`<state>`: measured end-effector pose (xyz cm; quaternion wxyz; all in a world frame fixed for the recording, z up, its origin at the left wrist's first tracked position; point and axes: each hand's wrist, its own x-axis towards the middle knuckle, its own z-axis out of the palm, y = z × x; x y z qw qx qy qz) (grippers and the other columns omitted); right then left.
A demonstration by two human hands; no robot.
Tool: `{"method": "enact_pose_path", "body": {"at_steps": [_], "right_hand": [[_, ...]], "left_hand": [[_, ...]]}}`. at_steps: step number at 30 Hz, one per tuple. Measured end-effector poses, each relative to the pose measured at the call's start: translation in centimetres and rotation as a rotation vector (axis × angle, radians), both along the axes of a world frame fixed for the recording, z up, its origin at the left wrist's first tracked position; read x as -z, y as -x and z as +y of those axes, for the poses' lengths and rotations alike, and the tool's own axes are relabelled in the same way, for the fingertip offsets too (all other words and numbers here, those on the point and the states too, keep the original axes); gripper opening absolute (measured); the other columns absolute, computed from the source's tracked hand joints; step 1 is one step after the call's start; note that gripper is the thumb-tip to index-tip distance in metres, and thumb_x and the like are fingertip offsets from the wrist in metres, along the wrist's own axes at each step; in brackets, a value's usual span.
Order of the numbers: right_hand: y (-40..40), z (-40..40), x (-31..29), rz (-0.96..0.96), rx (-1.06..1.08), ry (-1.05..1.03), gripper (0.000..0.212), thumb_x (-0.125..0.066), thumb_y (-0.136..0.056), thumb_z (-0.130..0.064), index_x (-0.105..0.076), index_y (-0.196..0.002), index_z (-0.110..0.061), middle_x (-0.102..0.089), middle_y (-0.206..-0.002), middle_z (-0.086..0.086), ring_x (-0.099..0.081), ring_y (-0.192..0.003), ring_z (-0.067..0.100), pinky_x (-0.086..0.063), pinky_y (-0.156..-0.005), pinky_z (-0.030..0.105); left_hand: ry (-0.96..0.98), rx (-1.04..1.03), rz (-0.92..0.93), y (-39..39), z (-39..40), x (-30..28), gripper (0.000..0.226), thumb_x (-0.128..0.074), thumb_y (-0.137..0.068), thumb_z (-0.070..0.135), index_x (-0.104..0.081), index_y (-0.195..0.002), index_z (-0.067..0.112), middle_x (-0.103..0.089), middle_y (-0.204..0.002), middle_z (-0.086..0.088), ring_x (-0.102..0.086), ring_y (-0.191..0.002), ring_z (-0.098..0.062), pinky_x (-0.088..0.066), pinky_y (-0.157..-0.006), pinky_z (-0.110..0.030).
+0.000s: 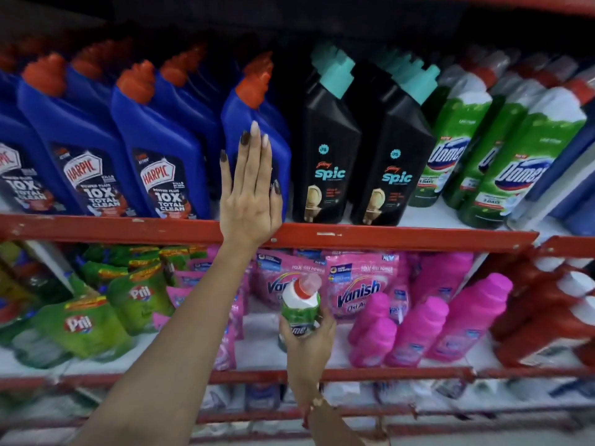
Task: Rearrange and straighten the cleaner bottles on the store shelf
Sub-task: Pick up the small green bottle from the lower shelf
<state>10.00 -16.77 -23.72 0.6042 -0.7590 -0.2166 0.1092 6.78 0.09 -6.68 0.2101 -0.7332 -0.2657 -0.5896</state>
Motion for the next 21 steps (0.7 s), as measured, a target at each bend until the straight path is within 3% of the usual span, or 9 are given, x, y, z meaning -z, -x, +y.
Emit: {"method": "enact_pose_path", "body": {"at_steps": [6,11,16,19,21], "right_hand": [[-0.5,0.8,0.2,-0.028,0.071,-0.011,0.074,-0.093,-0.057,-0.028,-0.056,-0.118,-0.010,-0.063,-0.105,0.003,-0.064,-0.097,0.027,-0.056,-0.082,0.043],[-1.7,-1.0,-1.7,-0.081,0.001,-0.024,0.081,-0.092,-0.055,-0.033,-0.057,-0.126,-0.014,-0.067,-0.110,0.003,-0.066,-0.098,0.022,-0.057,-0.083,0.046],[-3.2,-3.0,-8.3,-0.170,-0.025,-0.170,0.083,-0.081,-0.049,-0.060,-0.060,-0.123,-0.029,-0.067,-0.103,-0.015,-0.065,-0.096,0.005,-0.059,-0.080,0.034],[-4.8,-3.9,-13.3,-0.250,0.015,-0.276,0.078,-0.081,-0.049,-0.063,-0.058,-0.120,-0.039,-0.066,-0.100,-0.025,-0.064,-0.094,-0.004,-0.059,-0.075,0.025],[-6.2,-4.6,-16.2,-0.304,0.058,-0.347,0.076,-0.083,-0.050,-0.061,-0.062,-0.118,-0.036,-0.070,-0.099,-0.019,-0.067,-0.090,-0.001,-0.060,-0.074,0.028]], "left_hand": [[-0.021,-0.013,-0.004,0.0,0.1,0.1,0.055,-0.030,-0.104,0.021,-0.024,-0.154,-0.003,-0.029,-0.158,-0.025,-0.005,-0.156,-0.019,-0.006,-0.128,-0.047],[-0.025,-0.013,-0.010,-0.2,0.2,0.3,0.057,-0.031,-0.103,0.020,-0.022,-0.155,-0.002,-0.026,-0.159,-0.022,-0.004,-0.156,-0.019,-0.005,-0.128,-0.047],[-0.022,-0.010,-0.007,-0.1,0.4,0.3,0.059,-0.029,-0.104,0.020,-0.016,-0.158,0.001,-0.024,-0.162,-0.021,-0.006,-0.156,-0.021,-0.003,-0.128,-0.047],[-0.023,-0.011,0.000,-0.1,0.2,0.2,0.059,-0.026,-0.105,0.021,-0.013,-0.159,0.002,-0.020,-0.165,-0.016,-0.007,-0.156,-0.021,-0.002,-0.128,-0.046],[-0.023,-0.019,0.006,-0.1,0.2,0.3,0.060,-0.028,-0.104,0.021,-0.011,-0.159,0.003,-0.006,-0.168,-0.008,-0.006,-0.157,-0.020,-0.002,-0.128,-0.046]]}}
